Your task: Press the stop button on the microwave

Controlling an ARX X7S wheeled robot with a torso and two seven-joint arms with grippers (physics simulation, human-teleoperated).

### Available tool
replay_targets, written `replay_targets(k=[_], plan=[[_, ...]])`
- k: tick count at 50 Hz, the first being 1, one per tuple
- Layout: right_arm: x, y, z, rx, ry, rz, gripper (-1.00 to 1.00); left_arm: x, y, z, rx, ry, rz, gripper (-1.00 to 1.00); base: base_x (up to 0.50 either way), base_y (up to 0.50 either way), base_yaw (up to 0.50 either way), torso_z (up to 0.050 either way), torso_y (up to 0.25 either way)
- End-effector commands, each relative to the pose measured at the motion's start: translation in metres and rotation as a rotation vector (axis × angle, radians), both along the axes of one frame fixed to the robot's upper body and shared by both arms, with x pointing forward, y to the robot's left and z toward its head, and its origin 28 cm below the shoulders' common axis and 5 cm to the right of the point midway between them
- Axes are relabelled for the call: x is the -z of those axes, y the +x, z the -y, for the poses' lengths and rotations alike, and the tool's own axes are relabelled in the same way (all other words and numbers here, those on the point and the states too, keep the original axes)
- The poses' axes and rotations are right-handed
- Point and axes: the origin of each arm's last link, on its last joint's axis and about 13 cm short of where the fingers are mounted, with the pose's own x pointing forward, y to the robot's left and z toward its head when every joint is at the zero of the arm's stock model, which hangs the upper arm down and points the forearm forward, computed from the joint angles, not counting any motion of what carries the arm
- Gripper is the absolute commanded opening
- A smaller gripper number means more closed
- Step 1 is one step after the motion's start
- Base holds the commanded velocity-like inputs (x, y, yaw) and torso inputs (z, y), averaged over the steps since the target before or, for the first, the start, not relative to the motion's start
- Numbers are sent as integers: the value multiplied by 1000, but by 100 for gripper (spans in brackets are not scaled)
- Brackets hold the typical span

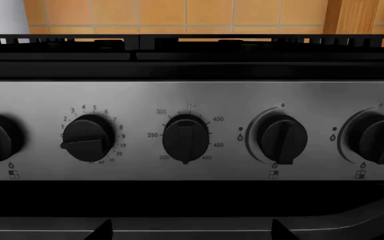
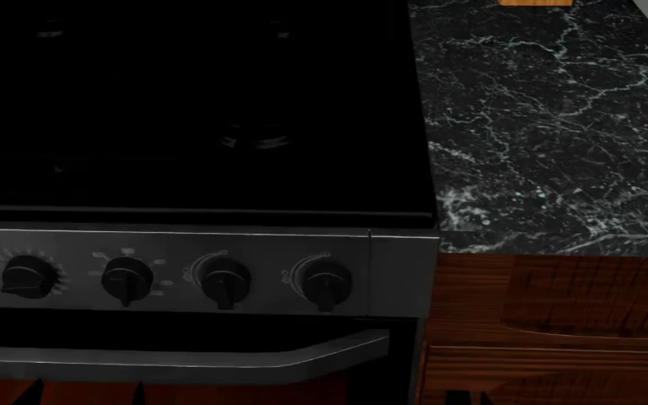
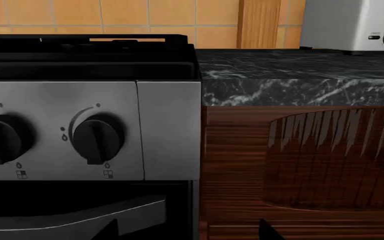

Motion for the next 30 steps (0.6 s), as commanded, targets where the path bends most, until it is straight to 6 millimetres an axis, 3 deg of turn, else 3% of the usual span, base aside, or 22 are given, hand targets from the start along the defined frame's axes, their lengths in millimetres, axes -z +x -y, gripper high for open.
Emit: replay_targets(k=[1, 17, 25, 30], plan=[[1, 0, -1, 0, 0, 0, 100, 0, 0, 0, 0, 0, 0, 100, 0, 0, 0, 0, 0], [-23, -2, -4, 0, -47, 45, 100, 3, -12, -7, -28, 53, -57, 100, 0, 0, 0, 0, 0], [-50, -3, -5, -6, -62, 121, 100, 33, -38, -36, -158, 85, -223, 100, 0, 0, 0, 0, 0], [-70, -2, -2, 11, -76, 191, 100, 69, -60, -60, -257, 48, -366, 100, 0, 0, 0, 0, 0]])
